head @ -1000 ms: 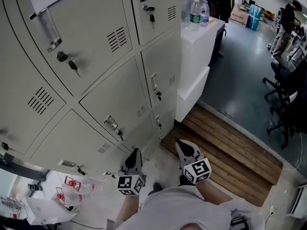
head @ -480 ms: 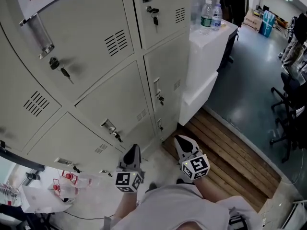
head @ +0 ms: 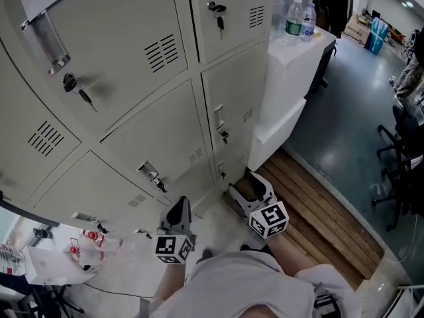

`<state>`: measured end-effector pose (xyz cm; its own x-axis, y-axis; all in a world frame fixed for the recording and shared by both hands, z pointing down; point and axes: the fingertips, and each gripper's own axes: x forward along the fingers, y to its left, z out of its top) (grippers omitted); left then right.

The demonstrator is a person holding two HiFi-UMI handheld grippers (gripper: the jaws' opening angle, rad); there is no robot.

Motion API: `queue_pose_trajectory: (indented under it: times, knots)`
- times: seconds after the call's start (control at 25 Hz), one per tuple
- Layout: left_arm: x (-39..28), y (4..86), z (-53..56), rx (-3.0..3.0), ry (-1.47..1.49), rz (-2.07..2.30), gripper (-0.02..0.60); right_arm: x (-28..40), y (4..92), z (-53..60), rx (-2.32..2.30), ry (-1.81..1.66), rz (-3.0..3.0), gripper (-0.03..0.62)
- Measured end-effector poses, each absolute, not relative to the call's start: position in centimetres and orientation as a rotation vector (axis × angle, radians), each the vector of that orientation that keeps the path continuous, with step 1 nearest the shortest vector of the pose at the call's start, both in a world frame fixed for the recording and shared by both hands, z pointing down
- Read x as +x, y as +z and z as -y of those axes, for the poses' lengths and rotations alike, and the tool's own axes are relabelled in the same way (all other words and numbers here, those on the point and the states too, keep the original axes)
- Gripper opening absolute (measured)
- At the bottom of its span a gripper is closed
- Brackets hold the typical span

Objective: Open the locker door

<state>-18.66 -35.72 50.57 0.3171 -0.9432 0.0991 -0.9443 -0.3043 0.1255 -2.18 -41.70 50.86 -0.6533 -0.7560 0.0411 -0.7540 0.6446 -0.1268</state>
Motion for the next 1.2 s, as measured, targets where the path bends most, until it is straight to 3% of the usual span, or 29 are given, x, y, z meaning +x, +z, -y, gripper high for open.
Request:
queue_pose_trajectory:
  times: [1.2]
  knots:
    - [-23.9,51.8,32.6,2.145,0.015,2.02,0.002,-9.4,46.2,60.5,-1.082,0.038,-2.98,0.244]
